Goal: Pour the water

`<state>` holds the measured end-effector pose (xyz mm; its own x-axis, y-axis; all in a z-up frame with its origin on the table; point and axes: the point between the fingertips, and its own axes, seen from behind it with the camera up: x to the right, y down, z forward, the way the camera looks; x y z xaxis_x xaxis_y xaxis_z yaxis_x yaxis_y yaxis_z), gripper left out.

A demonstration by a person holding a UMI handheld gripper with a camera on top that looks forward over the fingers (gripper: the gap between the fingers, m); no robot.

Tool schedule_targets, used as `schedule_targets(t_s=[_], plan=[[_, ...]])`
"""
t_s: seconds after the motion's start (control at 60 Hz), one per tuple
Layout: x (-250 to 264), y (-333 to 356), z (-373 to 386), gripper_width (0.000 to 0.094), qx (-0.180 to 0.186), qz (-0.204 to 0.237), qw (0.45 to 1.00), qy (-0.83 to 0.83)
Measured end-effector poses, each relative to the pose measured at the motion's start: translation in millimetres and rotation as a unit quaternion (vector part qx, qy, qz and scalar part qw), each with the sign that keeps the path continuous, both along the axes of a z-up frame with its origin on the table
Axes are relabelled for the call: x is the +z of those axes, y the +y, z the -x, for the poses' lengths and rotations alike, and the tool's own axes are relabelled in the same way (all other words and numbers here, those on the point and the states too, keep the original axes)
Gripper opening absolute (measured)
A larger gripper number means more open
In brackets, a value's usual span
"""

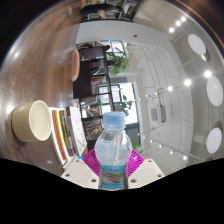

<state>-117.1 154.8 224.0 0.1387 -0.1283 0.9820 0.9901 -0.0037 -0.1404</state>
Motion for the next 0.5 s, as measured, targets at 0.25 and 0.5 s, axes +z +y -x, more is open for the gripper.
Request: schedule_targets(t_s=[0.25,0.5], plan=[[43.6,-17.3,-41.9,0.0321,0.02,0.003,0.897,0.442],[-45.8,-13.6,-68.1,0.032,-0.002,0.09,0.758,0.646]])
